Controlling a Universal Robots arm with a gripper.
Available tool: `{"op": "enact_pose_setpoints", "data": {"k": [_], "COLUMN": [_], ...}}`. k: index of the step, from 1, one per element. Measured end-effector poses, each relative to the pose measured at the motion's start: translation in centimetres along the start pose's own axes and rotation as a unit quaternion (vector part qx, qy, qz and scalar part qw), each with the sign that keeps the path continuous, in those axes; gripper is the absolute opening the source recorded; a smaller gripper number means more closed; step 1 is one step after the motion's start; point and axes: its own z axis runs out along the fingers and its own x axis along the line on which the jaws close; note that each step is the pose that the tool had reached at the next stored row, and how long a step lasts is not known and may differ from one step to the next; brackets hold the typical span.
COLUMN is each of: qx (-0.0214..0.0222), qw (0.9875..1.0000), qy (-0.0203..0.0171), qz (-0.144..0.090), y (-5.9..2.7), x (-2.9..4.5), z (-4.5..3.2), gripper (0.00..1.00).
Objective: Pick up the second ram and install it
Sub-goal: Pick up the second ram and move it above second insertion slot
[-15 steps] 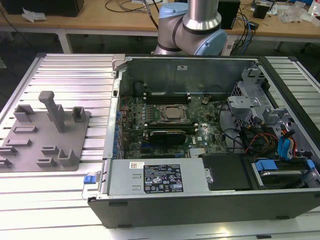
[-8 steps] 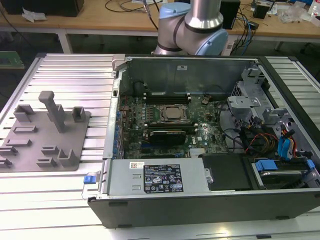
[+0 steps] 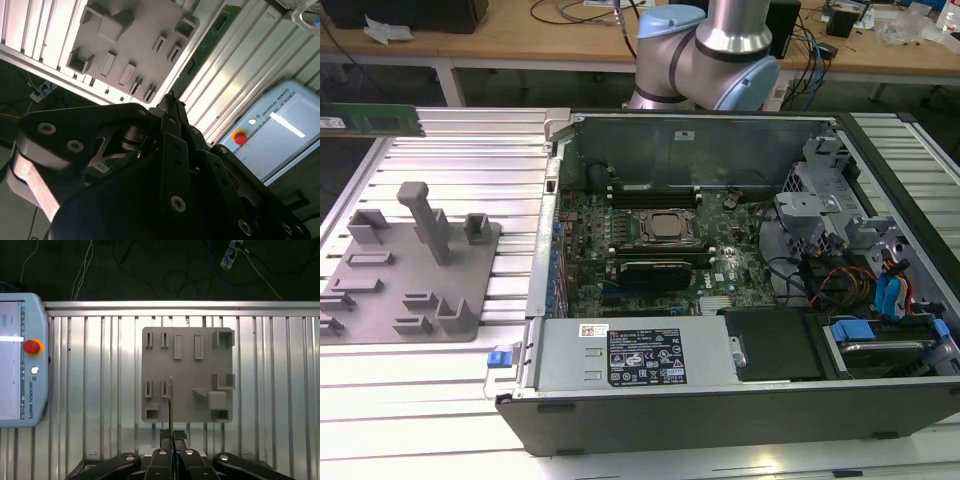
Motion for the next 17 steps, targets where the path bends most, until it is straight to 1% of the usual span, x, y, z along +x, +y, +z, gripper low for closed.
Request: {"op": "enact_pose_setpoints", "data": {"k": [3,5,7,8,10,11,12,13,15,16,17], "qx": [-0.0013,-0.003,-0.0042,-0.0051,-0.0062,-0.0068,-0.0076,-0.0081,-0.0096,-0.0104,-0.0109], "qw": [1.0,1.0,1.0,1.0,1.0,1.0,1.0,1.0,1.0,0.9999,0.9999], "qy": [0.0,0.0,0.0,0.0,0.0,0.0,0.0,0.0,0.0,0.0,0.0], "qz": [0.0,0.0,0.0,0.0,0.0,0.0,0.0,0.0,0.0,0.0,0.0], "y": [-1.26,-2.97,-4.35,-5.38,-6.87,-7.74,-8.8,-9.48,-11.56,-12.32,-12.79], "x": [-0.01,-0.01,0.0,0.0,0.0,-0.01,0.0,-0.01,0.0,-0.01,-0.01], "z": [-0.07,-0.16,-0.23,-0.29,-0.37,-0.42,-0.47,-0.5,-0.6,-0.61,-0.59], "gripper": [0.09,0.09,0.09,0.09,0.09,0.09,0.09,0.09,0.09,0.09,0.09]}}
